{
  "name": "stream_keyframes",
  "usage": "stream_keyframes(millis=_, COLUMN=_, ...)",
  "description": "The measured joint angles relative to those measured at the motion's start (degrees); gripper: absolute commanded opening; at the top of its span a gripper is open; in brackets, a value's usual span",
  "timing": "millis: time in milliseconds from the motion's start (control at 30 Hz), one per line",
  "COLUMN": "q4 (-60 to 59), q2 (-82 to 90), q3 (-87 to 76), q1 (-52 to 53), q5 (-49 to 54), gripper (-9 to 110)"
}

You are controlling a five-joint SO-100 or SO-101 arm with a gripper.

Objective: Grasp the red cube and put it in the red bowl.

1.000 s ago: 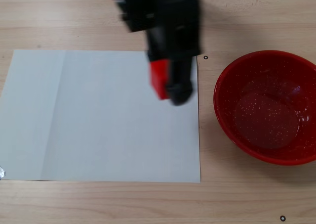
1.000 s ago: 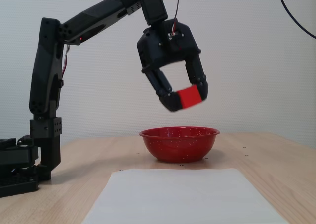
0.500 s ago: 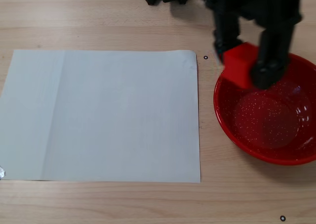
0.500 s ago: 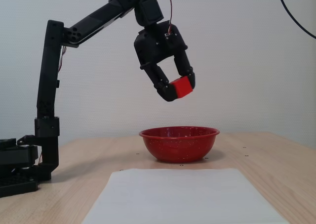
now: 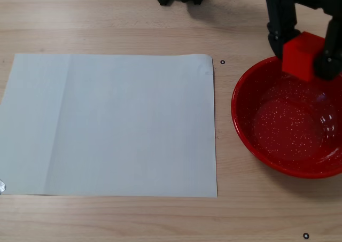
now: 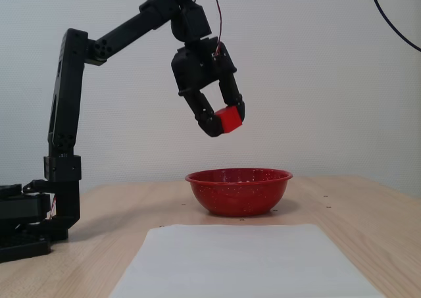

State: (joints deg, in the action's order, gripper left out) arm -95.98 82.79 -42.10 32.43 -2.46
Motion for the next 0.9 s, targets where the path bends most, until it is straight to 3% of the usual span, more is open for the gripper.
stream_keyframes(millis=100, q4=0.1, q2=-1.4, q3=-1.1, q1=-0.1, q5=0.4, gripper=1)
stream_keyframes(millis=333, q4=0.1, q2=-2.5, q3=-1.2, q1=-0.3, q5=0.7, gripper=25)
stream_keyframes(millis=433, q4=0.1, q2=-2.5, q3=-1.2, q1=-0.3, q5=0.7, gripper=27)
stream_keyframes(millis=900, q4=0.1, q2=-2.5, q3=-1.2, q1=-0.4, q5=0.7, gripper=18)
